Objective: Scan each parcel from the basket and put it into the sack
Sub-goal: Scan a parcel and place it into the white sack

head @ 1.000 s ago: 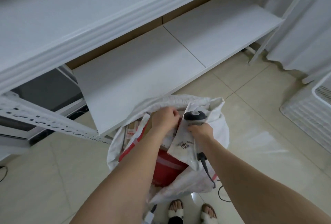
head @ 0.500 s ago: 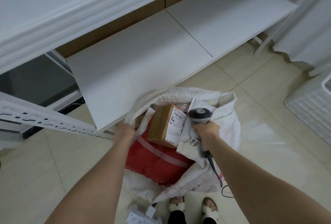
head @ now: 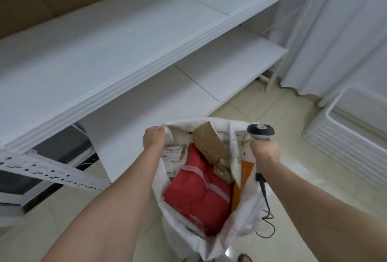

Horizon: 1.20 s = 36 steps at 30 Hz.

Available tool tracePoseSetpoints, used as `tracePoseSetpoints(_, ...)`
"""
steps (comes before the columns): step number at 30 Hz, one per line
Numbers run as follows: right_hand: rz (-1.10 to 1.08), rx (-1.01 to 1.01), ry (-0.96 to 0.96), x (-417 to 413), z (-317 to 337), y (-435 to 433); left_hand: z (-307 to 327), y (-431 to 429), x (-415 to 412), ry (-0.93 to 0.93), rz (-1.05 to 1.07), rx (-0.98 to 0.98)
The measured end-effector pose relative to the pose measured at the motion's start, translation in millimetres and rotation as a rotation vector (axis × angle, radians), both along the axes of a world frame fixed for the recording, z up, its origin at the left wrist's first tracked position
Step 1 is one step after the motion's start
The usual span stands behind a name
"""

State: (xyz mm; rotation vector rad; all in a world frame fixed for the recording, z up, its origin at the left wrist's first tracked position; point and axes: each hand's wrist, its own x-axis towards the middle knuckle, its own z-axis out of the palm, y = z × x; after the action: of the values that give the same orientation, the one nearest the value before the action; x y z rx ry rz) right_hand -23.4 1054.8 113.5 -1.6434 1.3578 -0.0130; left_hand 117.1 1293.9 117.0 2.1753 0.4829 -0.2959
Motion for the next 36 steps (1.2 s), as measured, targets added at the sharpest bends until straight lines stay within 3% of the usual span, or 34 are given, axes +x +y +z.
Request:
tracePoseSetpoints(6,-0.098,-0.01,-0.118,-10.2,35.9,-2.7,43.2,-30.8,-9.2,-0.145,0.033,-0.012)
tracePoseSetpoints(12,-0.096,0.201,-0.008,-30.6,6.8,-3.5,-12.7,-5.9,-26.1,0.099,0.095,0.093)
tracePoseSetpoints(19,-0.099,0.292,-0.057,-10.2,-16.7,-4.1,-39.5,-15.7,-16.9,0.071,0.087,0.007)
tracePoseSetpoints(24,-0.11,0.307,-0.039,-3.3,-30.8,-1.5,-69.0,13.5,-36.3,0.322,0.215,0.035)
tracePoseSetpoints(30,-0.048,0.43,0.101,-27.9,-75.2,12.8,-123.2,31.3,-94.7,0.659,0.29,-0.099)
tracePoseSetpoints(36,-0.082,0.526,0.009,-33.4,-53.5,29.5,-131.2,23.9,-82.0,0.482,0.234,-0.063)
